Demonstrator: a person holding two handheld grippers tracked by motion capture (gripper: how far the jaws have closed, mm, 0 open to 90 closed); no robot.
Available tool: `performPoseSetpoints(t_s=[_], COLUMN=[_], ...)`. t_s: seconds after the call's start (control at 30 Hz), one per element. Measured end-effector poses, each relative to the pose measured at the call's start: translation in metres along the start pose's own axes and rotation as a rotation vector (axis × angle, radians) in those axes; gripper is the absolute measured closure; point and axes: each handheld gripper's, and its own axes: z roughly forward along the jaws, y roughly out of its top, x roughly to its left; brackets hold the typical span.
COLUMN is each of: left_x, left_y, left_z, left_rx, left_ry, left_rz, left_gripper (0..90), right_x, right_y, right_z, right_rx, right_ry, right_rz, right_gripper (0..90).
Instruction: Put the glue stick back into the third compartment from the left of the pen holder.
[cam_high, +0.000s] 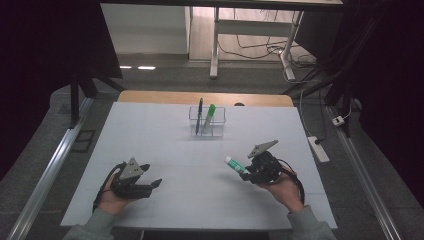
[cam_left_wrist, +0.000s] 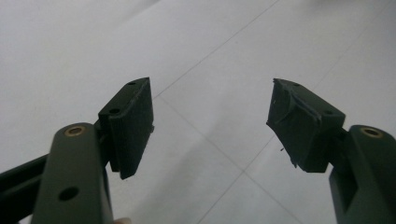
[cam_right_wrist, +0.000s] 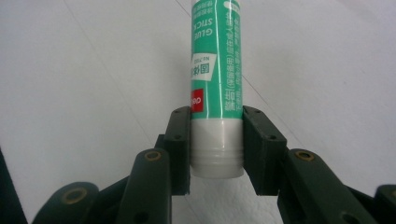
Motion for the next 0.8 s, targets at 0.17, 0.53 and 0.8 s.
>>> performPoseSetpoints(t_s=[0.17, 0.53, 0.8], left_x=[-0.003, -0.012, -0.03], left_y=[0.007, 0.025, 0.041], left_z=[0.001, 0.004, 0.015], left_rx=[-0.013, -0.01, 0.001], left_ry=[-0.006, -0.027, -0.051], left_rz=[0.008, 0.06, 0.135], left_gripper=[29.3, 27.0, 25.0], right_x=[0.005, 0.016, 0.026], right_y=[0.006, 0.024, 0.032], right_z=[0.004, 0.016, 0.02], right_rx=[-0.012, -0.039, -0.05], right_ry=[0.027, 0.081, 0.13], right_rz=[-0.008, -0.035, -0.044], right_gripper=[65.3, 65.3, 65.2])
